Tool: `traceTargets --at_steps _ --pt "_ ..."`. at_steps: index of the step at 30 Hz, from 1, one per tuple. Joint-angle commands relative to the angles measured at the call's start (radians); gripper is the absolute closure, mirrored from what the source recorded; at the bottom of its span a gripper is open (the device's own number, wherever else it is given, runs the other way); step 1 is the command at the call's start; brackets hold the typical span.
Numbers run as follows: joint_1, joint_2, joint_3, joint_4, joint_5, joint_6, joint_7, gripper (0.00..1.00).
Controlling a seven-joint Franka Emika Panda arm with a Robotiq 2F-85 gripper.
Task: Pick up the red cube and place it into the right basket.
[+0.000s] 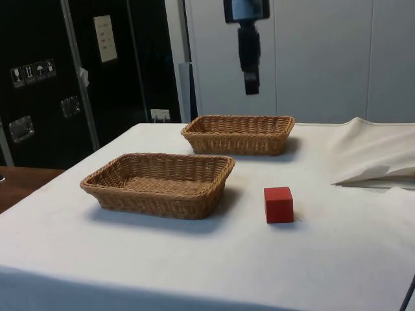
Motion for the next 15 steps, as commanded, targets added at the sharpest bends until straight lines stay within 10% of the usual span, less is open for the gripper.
traceTargets --at_steps 1,15 --pt "-0.003 -0.01 0.007 -0.021 -0.009 0.026 0.01 0.0" --pt "0.003 0.034 0.043 -0.133 0.013 0.2 0.01 0.0"
